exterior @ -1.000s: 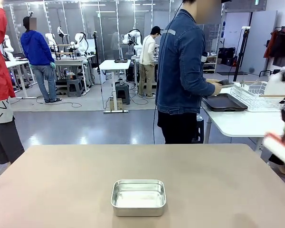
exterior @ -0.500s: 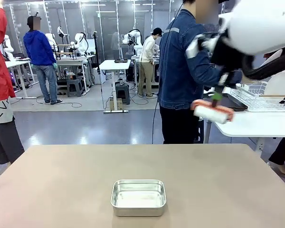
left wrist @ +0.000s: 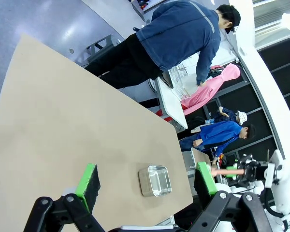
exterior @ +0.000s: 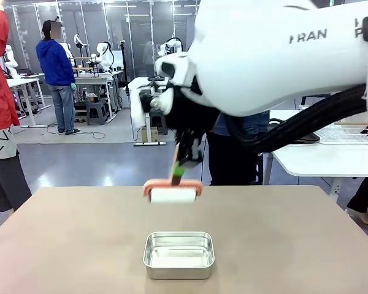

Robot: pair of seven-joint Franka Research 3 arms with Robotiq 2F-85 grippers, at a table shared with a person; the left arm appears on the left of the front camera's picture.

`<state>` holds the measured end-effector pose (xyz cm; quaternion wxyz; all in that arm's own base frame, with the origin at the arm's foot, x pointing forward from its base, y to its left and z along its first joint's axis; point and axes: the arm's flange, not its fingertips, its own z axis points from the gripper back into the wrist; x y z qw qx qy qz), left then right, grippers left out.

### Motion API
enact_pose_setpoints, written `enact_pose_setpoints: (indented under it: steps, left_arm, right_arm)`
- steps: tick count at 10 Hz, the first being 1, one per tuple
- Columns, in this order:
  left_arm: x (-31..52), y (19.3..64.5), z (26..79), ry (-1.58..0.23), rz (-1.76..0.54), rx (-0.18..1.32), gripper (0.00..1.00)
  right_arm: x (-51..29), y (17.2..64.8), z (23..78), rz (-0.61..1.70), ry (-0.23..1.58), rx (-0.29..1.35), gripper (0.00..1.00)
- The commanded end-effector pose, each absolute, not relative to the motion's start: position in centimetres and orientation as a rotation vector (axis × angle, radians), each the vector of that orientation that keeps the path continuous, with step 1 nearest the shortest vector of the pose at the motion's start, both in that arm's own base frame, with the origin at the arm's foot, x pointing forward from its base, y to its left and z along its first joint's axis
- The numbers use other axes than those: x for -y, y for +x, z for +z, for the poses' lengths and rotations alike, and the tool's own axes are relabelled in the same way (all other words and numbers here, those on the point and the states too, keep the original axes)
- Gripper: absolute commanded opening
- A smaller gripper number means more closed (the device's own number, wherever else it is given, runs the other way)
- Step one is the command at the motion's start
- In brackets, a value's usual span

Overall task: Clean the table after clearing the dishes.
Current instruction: Place the Lint Roller back on top of the Airtight Container.

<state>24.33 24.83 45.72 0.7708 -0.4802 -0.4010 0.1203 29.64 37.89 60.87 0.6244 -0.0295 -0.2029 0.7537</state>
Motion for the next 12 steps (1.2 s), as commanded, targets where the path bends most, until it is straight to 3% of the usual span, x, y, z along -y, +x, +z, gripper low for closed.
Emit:
enact_pose_setpoints:
  steps: [1,12]
  left_arm:
    - [-25.0,24.0,46.0,-1.043,0.251,0.861,1.0]
    - [-25.0,24.0,46.0,-1.043,0.251,0.861,1.0]
  right_arm:
    - [-38.6,30.3,59.0,1.849,-0.061,0.332,0.21]
    - [-39.6,30.3,56.6,1.813,-0.008,0.296,0.21]
